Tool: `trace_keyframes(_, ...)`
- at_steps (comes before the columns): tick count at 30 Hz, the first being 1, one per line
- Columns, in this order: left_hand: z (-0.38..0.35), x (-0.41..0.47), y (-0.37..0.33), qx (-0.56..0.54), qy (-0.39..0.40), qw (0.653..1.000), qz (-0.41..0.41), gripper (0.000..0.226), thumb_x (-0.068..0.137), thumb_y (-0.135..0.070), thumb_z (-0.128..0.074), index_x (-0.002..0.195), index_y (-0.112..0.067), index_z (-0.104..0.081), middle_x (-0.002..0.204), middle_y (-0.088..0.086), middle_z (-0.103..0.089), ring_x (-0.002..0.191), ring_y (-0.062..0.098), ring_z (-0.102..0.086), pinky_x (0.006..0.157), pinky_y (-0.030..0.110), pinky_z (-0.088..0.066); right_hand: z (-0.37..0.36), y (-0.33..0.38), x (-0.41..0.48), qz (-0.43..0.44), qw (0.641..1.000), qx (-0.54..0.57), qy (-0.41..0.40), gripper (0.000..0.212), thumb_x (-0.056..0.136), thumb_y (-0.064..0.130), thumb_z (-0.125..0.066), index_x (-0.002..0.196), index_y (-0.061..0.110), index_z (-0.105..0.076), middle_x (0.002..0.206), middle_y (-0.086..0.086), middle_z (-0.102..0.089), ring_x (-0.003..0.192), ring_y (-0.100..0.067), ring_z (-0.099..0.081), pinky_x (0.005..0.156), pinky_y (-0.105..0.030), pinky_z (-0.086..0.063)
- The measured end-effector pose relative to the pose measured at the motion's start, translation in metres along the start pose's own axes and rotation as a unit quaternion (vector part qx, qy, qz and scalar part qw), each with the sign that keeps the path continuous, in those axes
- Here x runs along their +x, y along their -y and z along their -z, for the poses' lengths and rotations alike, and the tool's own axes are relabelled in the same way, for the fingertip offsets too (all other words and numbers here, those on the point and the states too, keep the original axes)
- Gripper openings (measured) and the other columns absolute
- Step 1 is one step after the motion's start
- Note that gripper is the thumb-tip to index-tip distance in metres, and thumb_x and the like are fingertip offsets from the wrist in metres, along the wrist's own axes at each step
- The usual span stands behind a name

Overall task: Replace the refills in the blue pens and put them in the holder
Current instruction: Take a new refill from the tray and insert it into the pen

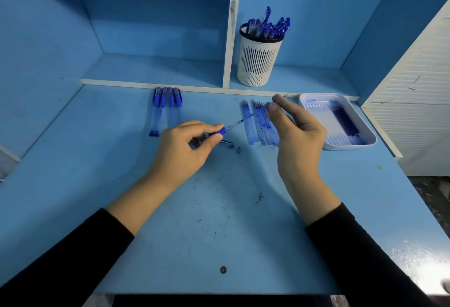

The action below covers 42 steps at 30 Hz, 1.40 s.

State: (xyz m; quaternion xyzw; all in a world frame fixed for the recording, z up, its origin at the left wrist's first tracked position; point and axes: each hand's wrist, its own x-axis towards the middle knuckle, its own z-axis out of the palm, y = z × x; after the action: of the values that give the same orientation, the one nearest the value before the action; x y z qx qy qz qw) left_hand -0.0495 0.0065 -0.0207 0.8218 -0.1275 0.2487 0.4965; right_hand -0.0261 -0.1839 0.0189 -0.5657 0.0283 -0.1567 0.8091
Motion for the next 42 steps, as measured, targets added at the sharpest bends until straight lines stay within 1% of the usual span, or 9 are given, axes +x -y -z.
trace_keyframes(4,0.003,0.002,0.003,0.018,-0.008,1.000,0.004,0.018,0.087,-0.014,-0.073,0.105,-0.015,-0.076,0.091,-0.004,-0.073,0.074,0.014,-0.063,0.071,0.025,-0.054,0.005,-0.002,0.025,-0.002,0.999,0.033,-0.006,0.017,0.085,-0.001,-0.069,0.098,0.009,-0.073,0.096,-0.005,-0.074,0.089,-0.016,-0.069,0.085,-0.027,-0.053)
trace_keyframes(8,0.001,0.008,0.003,-0.001,-0.061,0.998,0.009,0.021,0.088,-0.010,-0.071,0.107,-0.018,-0.073,0.096,-0.005,-0.073,0.078,0.009,-0.066,0.073,0.016,-0.051,0.005,-0.005,0.055,-0.035,0.991,-0.072,0.105,0.017,0.084,0.001,-0.069,0.094,0.014,-0.075,0.098,-0.008,-0.074,0.086,-0.017,-0.069,0.086,-0.028,-0.054)
trace_keyframes(14,-0.004,0.023,0.007,0.027,-0.081,0.996,-0.034,0.018,0.089,-0.011,-0.070,0.107,-0.011,-0.075,0.098,-0.007,-0.072,0.083,0.002,-0.066,0.077,0.013,-0.050,-0.015,-0.013,0.087,-0.078,0.924,-0.267,0.262,0.018,0.083,0.000,-0.070,0.096,0.012,-0.075,0.091,-0.006,-0.075,0.081,-0.011,-0.069,0.084,-0.023,-0.056)
trace_keyframes(17,-0.007,0.033,0.013,0.034,-0.077,0.995,-0.047,0.018,0.089,-0.011,-0.070,0.107,-0.009,-0.074,0.098,-0.003,-0.073,0.084,0.001,-0.066,0.078,0.013,-0.050,-0.025,-0.017,0.099,-0.064,0.897,-0.338,0.277,0.018,0.082,0.002,-0.070,0.095,0.013,-0.075,0.092,-0.002,-0.074,0.077,-0.009,-0.067,0.084,-0.023,-0.055)
trace_keyframes(22,-0.015,0.048,0.020,0.037,-0.062,0.995,-0.063,0.018,0.089,-0.012,-0.070,0.107,-0.010,-0.075,0.097,-0.007,-0.072,0.082,0.009,-0.066,0.076,0.017,-0.052,-0.033,-0.017,0.111,0.006,0.814,-0.501,0.294,0.018,0.083,0.011,-0.071,0.099,0.017,-0.076,0.088,0.007,-0.069,0.071,0.002,-0.058,0.058,0.001,-0.040)
trace_keyframes(25,-0.018,0.050,0.023,0.031,-0.057,0.996,-0.066,0.019,0.089,-0.012,-0.070,0.107,-0.011,-0.075,0.096,-0.007,-0.071,0.081,0.010,-0.066,0.075,0.016,-0.052,-0.033,-0.019,0.113,0.039,0.793,-0.526,0.304,0.017,0.082,0.012,-0.072,0.098,0.016,-0.076,0.088,0.008,-0.068,0.078,-0.003,-0.059,0.062,0.002,-0.039)
trace_keyframes(28,-0.018,0.050,0.025,0.027,-0.053,0.996,-0.067,0.019,0.089,-0.012,-0.070,0.107,-0.010,-0.075,0.096,-0.005,-0.072,0.081,0.008,-0.066,0.074,0.013,-0.049,-0.034,-0.022,0.112,0.059,0.784,-0.535,0.309,0.015,0.081,0.012,-0.074,0.097,0.014,-0.077,0.089,0.005,-0.069,0.081,-0.006,-0.060,0.069,-0.008,-0.041)
trace_keyframes(37,-0.018,0.050,0.026,0.030,-0.033,0.997,-0.061,0.019,0.088,-0.012,-0.072,0.106,-0.008,-0.075,0.097,-0.002,-0.074,0.083,0.008,-0.068,0.074,0.014,-0.051,-0.031,-0.031,0.109,0.086,0.780,-0.548,0.289,0.017,0.080,0.012,-0.076,0.096,0.011,-0.076,0.091,0.000,-0.070,0.078,-0.007,-0.058,0.062,0.002,-0.039)
trace_keyframes(42,-0.021,0.051,0.022,0.036,-0.021,0.997,-0.069,0.018,0.088,-0.011,-0.072,0.106,-0.008,-0.076,0.096,-0.002,-0.073,0.083,0.006,-0.066,0.074,0.013,-0.050,-0.022,-0.019,0.105,0.105,0.799,-0.528,0.269,0.011,0.082,0.015,-0.073,0.092,0.013,-0.076,0.089,0.000,-0.073,0.078,-0.011,-0.063,0.067,-0.008,-0.045)
